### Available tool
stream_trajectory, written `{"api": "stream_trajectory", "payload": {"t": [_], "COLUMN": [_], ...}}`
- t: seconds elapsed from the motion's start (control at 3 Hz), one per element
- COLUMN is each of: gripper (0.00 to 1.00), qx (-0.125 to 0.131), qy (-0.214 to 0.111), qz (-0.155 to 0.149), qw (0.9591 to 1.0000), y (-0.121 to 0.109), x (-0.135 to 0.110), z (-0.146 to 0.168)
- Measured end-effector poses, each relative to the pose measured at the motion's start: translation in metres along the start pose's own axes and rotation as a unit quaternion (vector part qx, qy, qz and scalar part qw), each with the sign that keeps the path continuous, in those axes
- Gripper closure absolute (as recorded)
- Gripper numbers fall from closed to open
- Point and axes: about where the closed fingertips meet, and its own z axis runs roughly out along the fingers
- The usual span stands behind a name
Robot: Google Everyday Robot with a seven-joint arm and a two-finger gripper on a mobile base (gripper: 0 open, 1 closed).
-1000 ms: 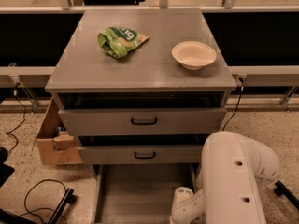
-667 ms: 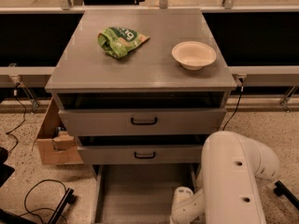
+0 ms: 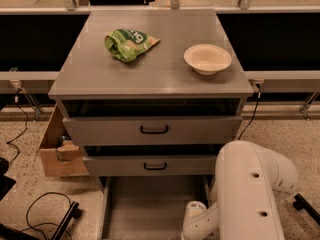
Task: Open bottom drawer
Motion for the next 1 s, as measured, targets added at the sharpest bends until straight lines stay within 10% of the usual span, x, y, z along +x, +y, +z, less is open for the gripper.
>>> {"api": "stream_trajectory", "payload": {"t": [0.67,1.0], "gripper": [0.00,0.00], "qx": [0.032,0.028], "qy": [0.047,0.073], "qz": [-0.002,0.034], "qw": [0.9984,0.9963], "y": [-0.003,0.038], "x": [0.003,0.025], "z": [-0.056,-0.121]}}
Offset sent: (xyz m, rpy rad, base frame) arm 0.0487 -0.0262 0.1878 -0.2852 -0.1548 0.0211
